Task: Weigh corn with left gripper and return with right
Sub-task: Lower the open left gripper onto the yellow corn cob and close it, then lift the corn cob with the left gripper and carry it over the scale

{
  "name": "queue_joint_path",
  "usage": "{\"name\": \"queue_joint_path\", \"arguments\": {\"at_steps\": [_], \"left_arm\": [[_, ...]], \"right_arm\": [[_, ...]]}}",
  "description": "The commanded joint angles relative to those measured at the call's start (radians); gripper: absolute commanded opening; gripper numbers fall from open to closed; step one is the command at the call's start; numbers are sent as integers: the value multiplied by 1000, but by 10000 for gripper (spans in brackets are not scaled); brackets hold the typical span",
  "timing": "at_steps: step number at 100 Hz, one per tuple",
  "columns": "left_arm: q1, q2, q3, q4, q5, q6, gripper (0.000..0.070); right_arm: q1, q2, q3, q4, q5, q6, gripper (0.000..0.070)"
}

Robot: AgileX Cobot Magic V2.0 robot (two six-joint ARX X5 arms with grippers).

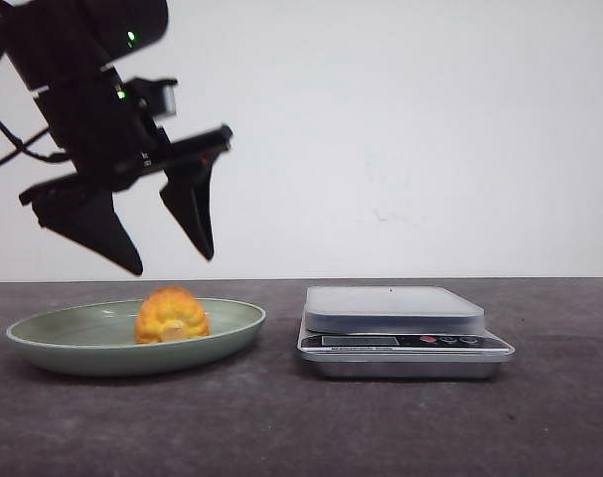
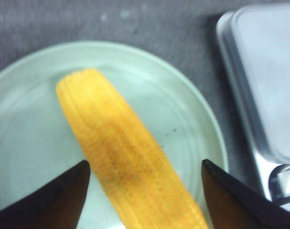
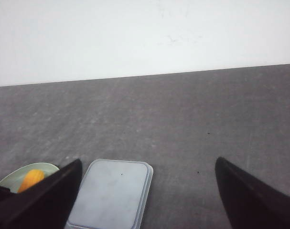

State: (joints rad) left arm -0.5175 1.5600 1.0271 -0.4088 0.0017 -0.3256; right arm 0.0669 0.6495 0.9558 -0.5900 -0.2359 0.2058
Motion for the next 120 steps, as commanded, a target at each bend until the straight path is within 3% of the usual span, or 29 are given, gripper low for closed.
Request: {"name": "queue_joint_path", "arguments": {"at_steps": [1, 47, 51, 68, 120], "left_arm": [[-11, 34, 13, -10, -6, -8, 434], [-34, 93, 13, -50, -31, -43, 413], [-37, 93, 13, -47, -31, -43, 357], [-47, 93, 13, -47, -31, -21, 0], [-92, -175, 95, -111, -29, -7, 5]], "right_arm": [[3, 3, 19, 1, -3, -15, 564], [3, 2, 19, -21, -3, -31, 564], [3, 2, 19, -23, -3, -31, 563], [3, 2, 19, -24, 0, -31, 563], [3, 2, 19, -24, 0, -34, 563]]}}
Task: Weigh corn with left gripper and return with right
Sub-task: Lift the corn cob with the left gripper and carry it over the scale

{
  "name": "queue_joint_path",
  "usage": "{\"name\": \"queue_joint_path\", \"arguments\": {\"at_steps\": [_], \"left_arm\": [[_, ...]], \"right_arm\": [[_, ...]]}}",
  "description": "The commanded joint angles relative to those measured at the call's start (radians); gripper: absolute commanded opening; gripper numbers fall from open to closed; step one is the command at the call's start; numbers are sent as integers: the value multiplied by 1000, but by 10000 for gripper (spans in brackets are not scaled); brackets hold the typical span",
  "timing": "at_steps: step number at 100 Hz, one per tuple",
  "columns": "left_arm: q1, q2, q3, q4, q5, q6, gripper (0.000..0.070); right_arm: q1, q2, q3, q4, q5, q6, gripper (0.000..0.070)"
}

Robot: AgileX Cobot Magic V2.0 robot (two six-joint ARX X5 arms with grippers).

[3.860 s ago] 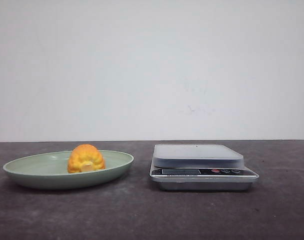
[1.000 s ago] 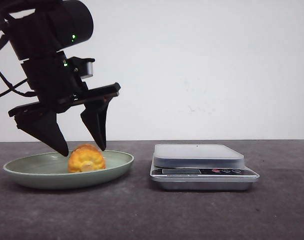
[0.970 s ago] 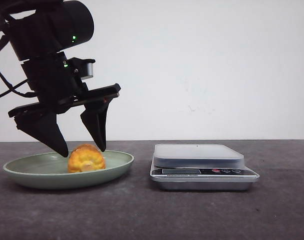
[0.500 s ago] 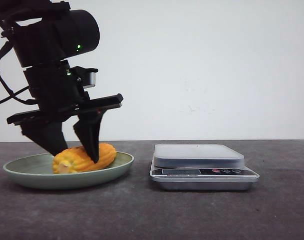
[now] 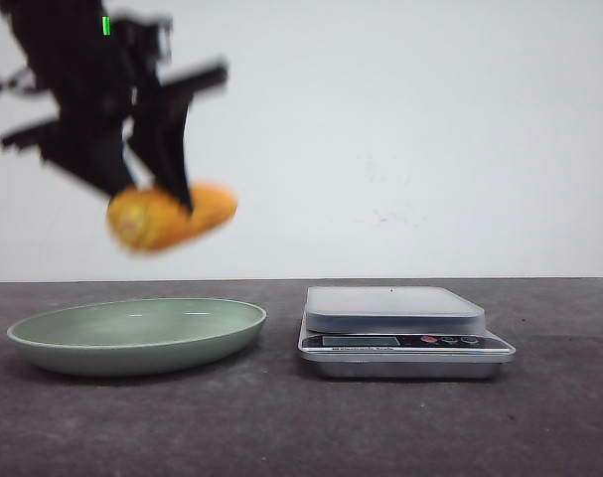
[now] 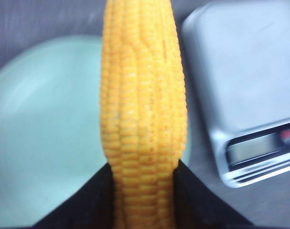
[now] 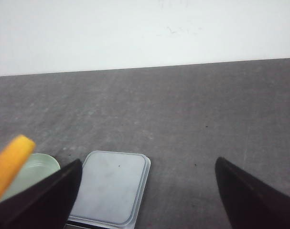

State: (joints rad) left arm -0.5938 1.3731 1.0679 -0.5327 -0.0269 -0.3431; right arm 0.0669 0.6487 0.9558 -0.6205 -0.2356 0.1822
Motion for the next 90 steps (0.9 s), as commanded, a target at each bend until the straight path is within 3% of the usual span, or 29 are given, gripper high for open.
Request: {"name": "queue_joint_path", "arguments": {"at_steps": [1, 47, 90], "left_arm": [[-18, 13, 63, 12, 0, 10, 6], [-175, 369, 532, -29, -1, -7, 6], [-209, 586, 579, -31, -8, -47, 6]], "right_arm": [[3, 3, 19, 7, -1, -11, 563], [3, 3, 19, 6, -1, -10, 563], [3, 3, 19, 6, -1, -11, 563]]}}
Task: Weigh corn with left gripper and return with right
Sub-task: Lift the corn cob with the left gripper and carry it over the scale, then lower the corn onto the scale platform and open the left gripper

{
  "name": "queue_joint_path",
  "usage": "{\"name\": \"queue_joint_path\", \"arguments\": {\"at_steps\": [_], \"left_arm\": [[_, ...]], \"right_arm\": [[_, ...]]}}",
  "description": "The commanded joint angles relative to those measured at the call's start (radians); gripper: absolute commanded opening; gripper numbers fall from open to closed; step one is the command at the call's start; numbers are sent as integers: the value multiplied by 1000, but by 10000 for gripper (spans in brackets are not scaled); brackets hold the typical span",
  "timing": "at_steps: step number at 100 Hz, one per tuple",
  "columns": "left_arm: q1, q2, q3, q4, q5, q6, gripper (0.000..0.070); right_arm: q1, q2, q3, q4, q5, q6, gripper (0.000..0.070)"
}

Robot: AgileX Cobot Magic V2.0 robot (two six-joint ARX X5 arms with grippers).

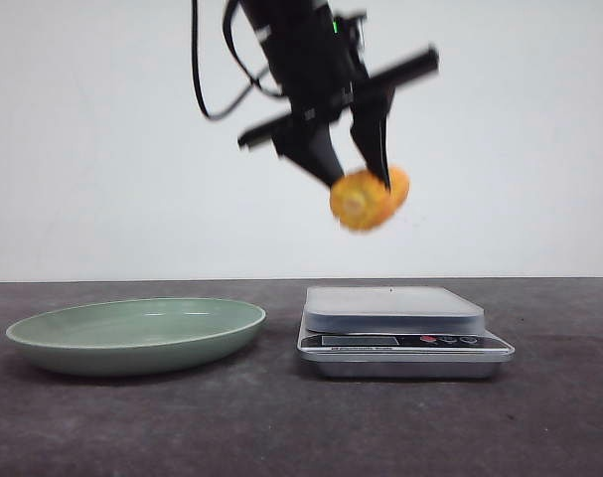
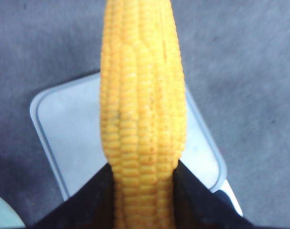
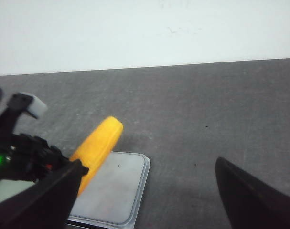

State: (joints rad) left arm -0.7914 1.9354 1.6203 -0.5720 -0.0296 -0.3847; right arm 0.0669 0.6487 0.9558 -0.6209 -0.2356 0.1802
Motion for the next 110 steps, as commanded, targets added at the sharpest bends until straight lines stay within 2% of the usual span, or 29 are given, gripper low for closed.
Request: {"name": "queue_joint_path", "arguments": {"at_steps": [1, 59, 65, 70, 82, 88, 110], "left_arm": [[-11, 26, 26, 9, -5, -6, 6], [-19, 94, 26, -83, 0, -5, 13], [-22, 94, 26, -82, -1, -3, 65], [-27, 94, 26, -74, -1, 3, 147], [-28, 94, 26, -66, 0, 3, 427], [-29, 92, 26, -68, 0, 5, 512], [-43, 4, 43, -62, -2, 57, 524]], "right_arm": [[3, 3, 19, 6, -1, -9, 563], [3, 3, 19, 5, -1, -9, 563], [3, 3, 19, 5, -1, -9, 563], [3, 3, 19, 3, -1, -9, 563], [3, 3, 19, -4, -1, -10, 563], [3, 3, 19, -8, 0, -12, 563], [3, 3, 19, -10, 0, -13, 563]]}}
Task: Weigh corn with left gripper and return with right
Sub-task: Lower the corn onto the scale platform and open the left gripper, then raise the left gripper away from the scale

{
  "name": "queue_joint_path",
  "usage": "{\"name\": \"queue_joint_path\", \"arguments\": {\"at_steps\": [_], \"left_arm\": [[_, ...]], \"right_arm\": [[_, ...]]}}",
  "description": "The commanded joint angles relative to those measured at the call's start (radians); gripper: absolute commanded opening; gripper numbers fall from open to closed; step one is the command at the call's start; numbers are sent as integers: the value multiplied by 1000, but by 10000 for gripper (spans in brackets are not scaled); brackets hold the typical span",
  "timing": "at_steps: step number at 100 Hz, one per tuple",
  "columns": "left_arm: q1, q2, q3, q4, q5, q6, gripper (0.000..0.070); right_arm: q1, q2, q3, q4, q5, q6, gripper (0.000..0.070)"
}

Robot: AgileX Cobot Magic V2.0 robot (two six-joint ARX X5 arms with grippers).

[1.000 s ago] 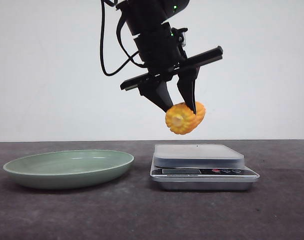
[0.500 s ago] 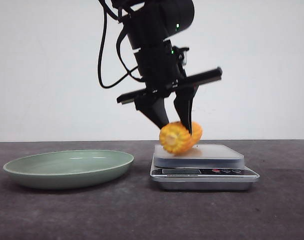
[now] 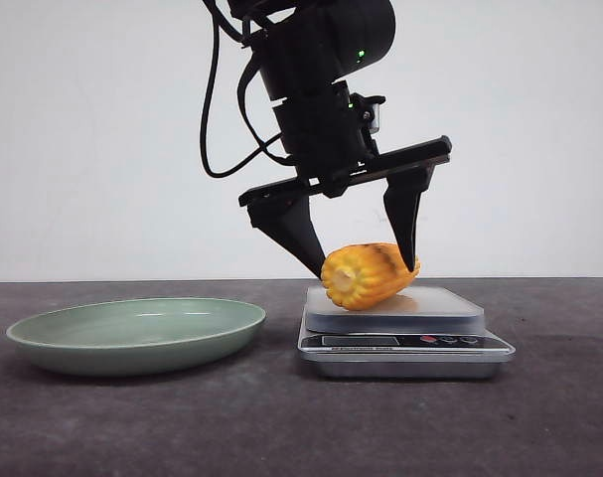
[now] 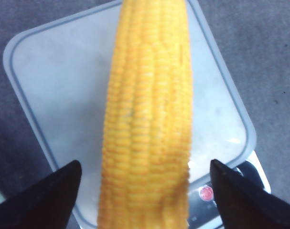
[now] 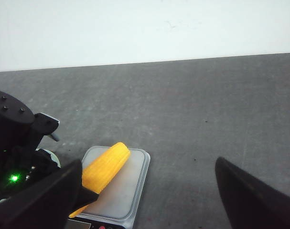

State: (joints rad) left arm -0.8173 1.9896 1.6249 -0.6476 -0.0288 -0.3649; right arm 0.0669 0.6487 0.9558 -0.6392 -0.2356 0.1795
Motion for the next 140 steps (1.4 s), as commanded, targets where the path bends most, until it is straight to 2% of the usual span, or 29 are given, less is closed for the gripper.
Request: {"name": "queue_joint_path", "arguments": {"at_steps": [1, 8, 27, 46, 68, 80, 91, 117, 140], "left_arm": [[-17, -54, 39, 14, -3, 39, 524], [-17, -107, 57, 7, -24, 71, 524], [23, -336, 82, -28, -151, 177, 521], [142, -625, 82, -76, -283, 249, 515], [351, -905, 82, -269, -293, 240, 515], [412, -1021, 82, -404, -303, 240, 515], [420, -1119, 81, -523, -333, 196, 515], [420, -1339, 61, -708, -423, 83, 510], [422, -1561, -78, -797, -421, -17, 511]], "right_arm": [[3, 3, 19, 9, 0, -12, 563], [3, 3, 19, 8, -1, -11, 563], [3, 3, 19, 2, -1, -11, 563], [10, 4, 19, -1, -28, -11, 563], [63, 11, 19, -1, -27, -11, 563], [93, 25, 19, 2, -27, -11, 563], [113, 47, 19, 16, -27, -9, 563], [171, 115, 19, 22, -27, -10, 563], [259, 200, 19, 113, -24, 23, 564]]}}
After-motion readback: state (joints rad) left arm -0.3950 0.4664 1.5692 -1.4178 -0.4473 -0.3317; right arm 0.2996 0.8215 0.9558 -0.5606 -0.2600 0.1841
